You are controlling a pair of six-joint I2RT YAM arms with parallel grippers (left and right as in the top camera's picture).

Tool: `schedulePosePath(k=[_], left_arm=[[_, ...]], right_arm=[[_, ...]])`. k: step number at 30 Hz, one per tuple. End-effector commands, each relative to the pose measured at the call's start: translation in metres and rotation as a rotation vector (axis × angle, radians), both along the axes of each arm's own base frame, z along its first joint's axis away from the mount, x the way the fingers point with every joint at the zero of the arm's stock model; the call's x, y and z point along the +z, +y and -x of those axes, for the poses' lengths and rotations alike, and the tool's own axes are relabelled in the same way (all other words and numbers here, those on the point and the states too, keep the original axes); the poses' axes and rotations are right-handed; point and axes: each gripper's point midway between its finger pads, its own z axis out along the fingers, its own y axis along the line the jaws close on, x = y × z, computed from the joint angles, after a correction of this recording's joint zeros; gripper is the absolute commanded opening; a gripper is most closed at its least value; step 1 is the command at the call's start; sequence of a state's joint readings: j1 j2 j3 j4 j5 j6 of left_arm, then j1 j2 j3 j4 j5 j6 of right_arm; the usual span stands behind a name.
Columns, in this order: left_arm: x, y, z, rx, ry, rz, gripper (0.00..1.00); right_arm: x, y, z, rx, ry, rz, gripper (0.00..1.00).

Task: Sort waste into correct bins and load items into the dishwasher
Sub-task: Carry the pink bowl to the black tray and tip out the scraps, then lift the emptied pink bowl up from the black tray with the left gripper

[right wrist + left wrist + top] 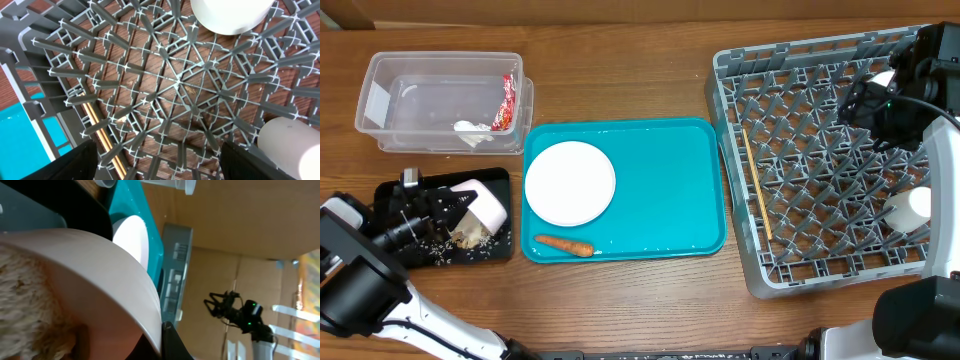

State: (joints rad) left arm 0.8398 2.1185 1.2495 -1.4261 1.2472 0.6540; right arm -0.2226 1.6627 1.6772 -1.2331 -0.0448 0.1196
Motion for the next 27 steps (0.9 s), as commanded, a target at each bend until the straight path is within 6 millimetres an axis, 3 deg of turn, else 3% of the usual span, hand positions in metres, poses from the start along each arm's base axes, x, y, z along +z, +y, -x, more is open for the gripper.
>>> schedulePosePath(k=[1,10,23,27], left_arm=[[-0.005,0.000,-0.001,0.009,-0.042,0.019,0.04],[0.027,-0.003,-0.001,-0.043,-0.199,-0.035,0.04],[0.030,-0.004,-0.002,-0.088,-0.305,-0.124,0.04],[0.036,0.005,-0.013,-0.019,-0.387,-0.149,0.04]], right_arm=[[0.001,0.000,-0.001,-0.004,-0.001,-0.003,0.80],[0.000,0.000,0.001,-0.004,0.004,-0.004,0.80],[0.000,0.000,0.001,-0.005,0.008,-0.004,0.80],[0.000,-0.001,0.001,-0.005,0.008,-0.002,0.80]])
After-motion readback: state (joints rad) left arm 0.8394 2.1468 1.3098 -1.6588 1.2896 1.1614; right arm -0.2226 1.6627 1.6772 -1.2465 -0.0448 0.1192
